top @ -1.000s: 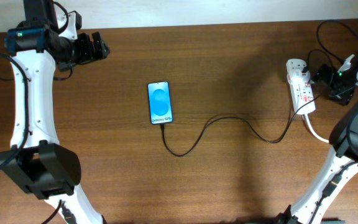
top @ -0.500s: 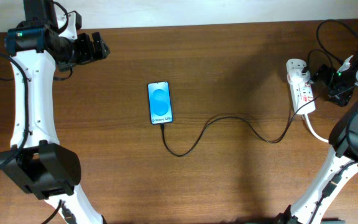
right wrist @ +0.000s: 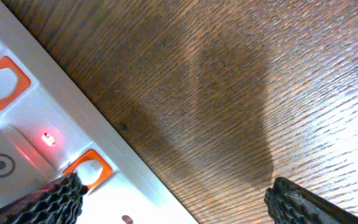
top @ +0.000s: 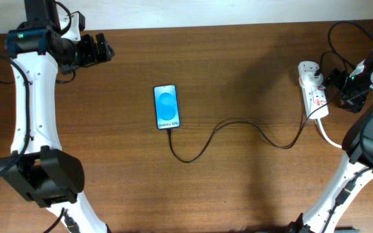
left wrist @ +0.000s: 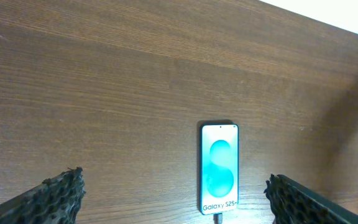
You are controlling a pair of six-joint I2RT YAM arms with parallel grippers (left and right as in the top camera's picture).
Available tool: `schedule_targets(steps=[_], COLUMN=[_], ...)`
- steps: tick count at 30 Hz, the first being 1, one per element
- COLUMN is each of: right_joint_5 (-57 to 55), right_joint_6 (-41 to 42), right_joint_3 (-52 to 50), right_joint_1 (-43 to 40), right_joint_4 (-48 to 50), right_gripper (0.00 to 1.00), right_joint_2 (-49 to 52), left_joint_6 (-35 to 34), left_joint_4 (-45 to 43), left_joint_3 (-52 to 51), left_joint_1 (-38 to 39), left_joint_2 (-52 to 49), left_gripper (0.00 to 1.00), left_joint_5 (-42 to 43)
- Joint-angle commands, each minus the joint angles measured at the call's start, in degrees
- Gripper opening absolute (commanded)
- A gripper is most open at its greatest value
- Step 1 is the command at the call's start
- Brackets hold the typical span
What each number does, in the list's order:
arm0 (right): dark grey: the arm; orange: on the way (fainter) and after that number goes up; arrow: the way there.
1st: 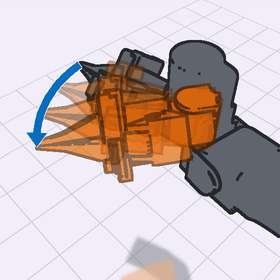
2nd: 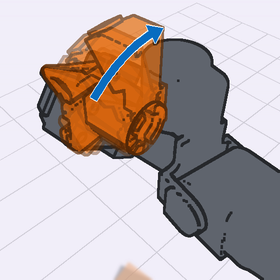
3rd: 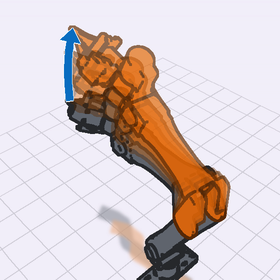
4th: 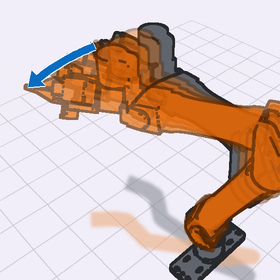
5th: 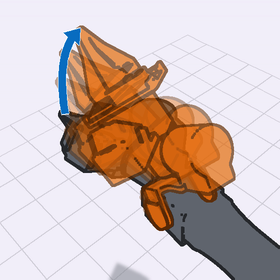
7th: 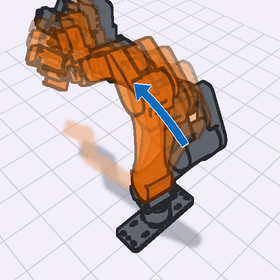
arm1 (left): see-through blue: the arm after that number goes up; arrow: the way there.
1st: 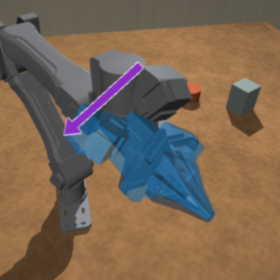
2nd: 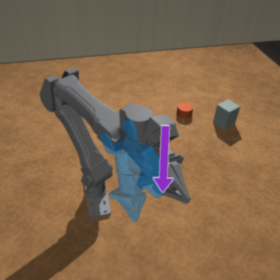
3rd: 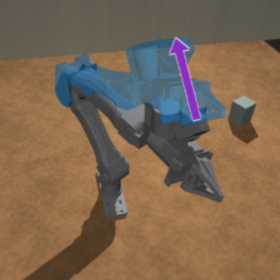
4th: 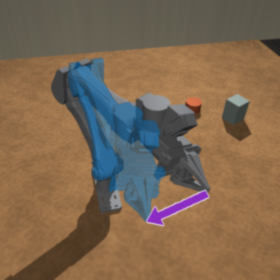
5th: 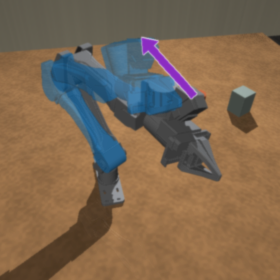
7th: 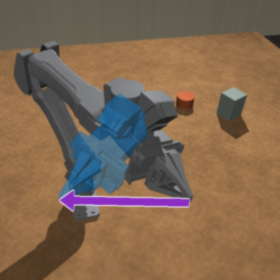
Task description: Plug charger to phone and switch on socket
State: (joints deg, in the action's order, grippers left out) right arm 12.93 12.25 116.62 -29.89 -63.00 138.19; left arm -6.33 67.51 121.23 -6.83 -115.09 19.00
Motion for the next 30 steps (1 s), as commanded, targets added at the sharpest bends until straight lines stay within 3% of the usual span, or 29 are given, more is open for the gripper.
schedule_targets(steps=[1, 8, 18, 21, 25, 30], right_joint_5=[-1.64, -0.17, 1.20, 8.33, 10.43, 8.11], right_joint_6=[-1.25, 0.96, 2.14, -1.97, -7.67, -10.97], right_joint_3=[-1.97, 6.99, 8.61, 8.61, 8.59, 8.59], right_joint_1=[2.49, -4.44, -9.49, -9.05, -2.82, 12.35], right_joint_4=[-0.35, -9.01, -16.98, -17.99, -23.93, -30.82], right_gripper=[0.98, 0.98, 0.98, 0.98, 0.98, 0.98], right_joint_2=[1.95, -2.49, -26.97, -36.52, -46.93, -54.23], left_joint_6=[-0.50, -0.50, -0.50, -0.50, -0.50, -0.50], left_joint_4=[-0.09, -0.09, -0.09, -0.09, -0.09, -0.09], left_joint_3=[-0.07, -0.07, -0.07, -0.07, -0.07, -0.07], left_joint_1=[-0.09, -0.09, -0.09, -0.09, -0.09, -0.09], left_joint_2=[-0.28, -0.31, -0.31, -0.28, -0.28, -0.31], left_gripper=[0.99, 0.99, 0.99, 0.99, 0.99, 0.99], left_joint_5=[-0.42, -0.42, -0.42, -0.42, -0.42, -0.44])
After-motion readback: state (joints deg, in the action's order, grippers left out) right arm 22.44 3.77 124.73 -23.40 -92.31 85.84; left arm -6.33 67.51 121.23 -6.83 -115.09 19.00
